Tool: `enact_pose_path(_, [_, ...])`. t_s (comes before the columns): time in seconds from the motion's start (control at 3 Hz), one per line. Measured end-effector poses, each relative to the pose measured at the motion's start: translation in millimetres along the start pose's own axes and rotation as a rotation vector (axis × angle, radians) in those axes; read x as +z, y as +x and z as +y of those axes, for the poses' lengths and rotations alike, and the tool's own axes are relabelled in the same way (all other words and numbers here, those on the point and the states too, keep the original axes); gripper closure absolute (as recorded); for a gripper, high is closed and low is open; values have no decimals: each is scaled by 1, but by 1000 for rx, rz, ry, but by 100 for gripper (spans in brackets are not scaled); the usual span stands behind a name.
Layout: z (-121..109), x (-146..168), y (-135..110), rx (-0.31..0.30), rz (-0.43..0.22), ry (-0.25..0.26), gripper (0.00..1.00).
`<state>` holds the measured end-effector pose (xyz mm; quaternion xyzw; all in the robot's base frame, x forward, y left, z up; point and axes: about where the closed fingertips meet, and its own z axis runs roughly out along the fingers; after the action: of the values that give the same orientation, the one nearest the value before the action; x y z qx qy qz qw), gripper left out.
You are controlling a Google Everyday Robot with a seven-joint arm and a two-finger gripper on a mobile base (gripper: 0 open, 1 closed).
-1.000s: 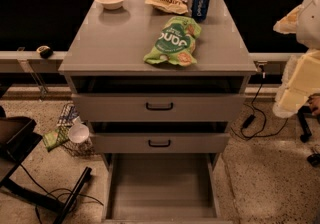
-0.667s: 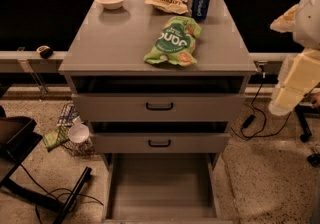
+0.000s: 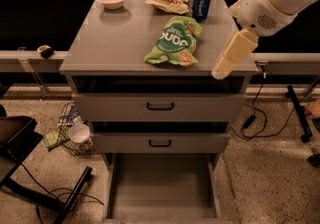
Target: Place green rice chip bag into bottom drawer
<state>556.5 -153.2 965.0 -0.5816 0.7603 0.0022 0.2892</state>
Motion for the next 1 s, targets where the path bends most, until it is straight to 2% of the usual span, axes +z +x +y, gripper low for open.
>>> enact_pose_path(0.33, [-41,20,-34,120,-34,50,0])
enact_pose_path(0.67, [-80,47,-59,246,-2,84,0])
enact_pose_path(1.0, [-116,85,-62,442,-24,77,0])
